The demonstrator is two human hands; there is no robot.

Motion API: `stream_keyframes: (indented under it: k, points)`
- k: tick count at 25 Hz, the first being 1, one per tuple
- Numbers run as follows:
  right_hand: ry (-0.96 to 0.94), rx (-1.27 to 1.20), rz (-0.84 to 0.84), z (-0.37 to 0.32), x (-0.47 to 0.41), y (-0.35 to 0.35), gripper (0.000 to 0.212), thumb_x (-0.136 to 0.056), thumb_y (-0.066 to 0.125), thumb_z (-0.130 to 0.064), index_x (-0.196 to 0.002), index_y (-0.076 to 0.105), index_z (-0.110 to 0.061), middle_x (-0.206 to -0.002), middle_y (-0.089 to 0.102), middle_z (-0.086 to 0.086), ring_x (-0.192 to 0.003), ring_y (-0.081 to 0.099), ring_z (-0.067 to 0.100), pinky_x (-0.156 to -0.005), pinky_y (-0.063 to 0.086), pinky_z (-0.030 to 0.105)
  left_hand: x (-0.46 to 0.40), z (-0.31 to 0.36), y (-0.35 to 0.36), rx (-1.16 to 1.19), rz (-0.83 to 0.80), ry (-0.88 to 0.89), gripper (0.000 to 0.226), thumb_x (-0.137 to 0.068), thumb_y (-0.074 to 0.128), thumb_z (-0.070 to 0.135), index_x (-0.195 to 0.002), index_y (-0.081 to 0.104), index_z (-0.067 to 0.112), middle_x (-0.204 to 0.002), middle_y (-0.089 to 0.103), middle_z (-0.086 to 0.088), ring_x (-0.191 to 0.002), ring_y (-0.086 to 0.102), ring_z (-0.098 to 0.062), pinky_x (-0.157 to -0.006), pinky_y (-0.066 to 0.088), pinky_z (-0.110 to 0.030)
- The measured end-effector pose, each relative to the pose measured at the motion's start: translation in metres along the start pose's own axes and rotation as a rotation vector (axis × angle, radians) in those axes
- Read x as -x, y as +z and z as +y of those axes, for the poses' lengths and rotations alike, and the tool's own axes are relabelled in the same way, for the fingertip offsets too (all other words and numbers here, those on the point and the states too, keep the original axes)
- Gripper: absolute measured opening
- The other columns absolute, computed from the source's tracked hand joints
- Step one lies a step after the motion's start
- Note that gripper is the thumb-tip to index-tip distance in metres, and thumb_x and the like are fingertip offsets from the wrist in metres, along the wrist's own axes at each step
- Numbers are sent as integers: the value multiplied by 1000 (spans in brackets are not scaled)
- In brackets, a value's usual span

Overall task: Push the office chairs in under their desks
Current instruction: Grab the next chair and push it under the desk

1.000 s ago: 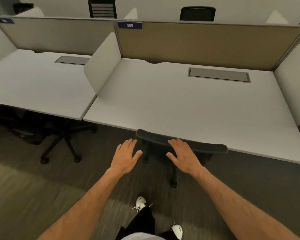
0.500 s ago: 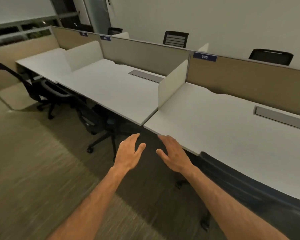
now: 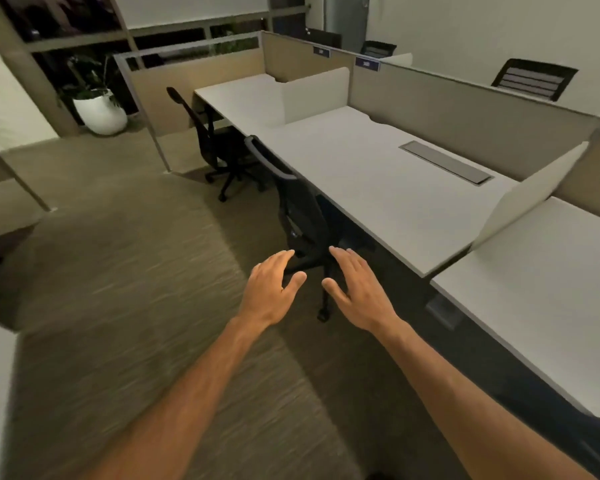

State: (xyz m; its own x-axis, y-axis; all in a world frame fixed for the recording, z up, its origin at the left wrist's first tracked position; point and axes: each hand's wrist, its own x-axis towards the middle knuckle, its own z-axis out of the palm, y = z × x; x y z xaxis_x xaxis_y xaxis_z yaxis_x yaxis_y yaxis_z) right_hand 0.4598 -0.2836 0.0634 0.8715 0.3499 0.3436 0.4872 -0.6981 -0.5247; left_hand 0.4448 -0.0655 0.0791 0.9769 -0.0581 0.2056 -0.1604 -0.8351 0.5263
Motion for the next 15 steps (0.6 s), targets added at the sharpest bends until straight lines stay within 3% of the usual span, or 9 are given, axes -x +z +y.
stream_keyframes:
  k: [4, 11, 15]
  points:
    - [-91, -1, -105, -4, -82, 50, 68, -104, 35, -62, -160, 21, -26, -166, 28, -2, -156, 9, 14, -121, 7, 29, -38, -64, -16, -23, 18, -103, 61, -104, 44, 54, -155, 38, 21, -161, 39, -2, -150, 30, -18, -123, 22, -47]
    - [-223, -18, -267, -6, -243, 124, 72, -106, 40, -56, -163, 11, -24, -171, 9, -2, -156, -12, 16, -127, 5, 46, -129, -151, -55, -240, 56, -217, 72, -103, 39, 59, -162, 21, 22, -170, 16, -2, -156, 9, -19, -125, 3, -42]
    - [-322, -11, -306, -19, -326, 148, 73, -105, 37, -57, -163, 6, -26, -171, 3, -1, -155, -17, 16, -125, -3, 44, -170, -192, -87, -321, 116, -332, 75, -102, 34, 62, -163, 14, 21, -170, 8, -3, -157, 1, -20, -126, 0, -44]
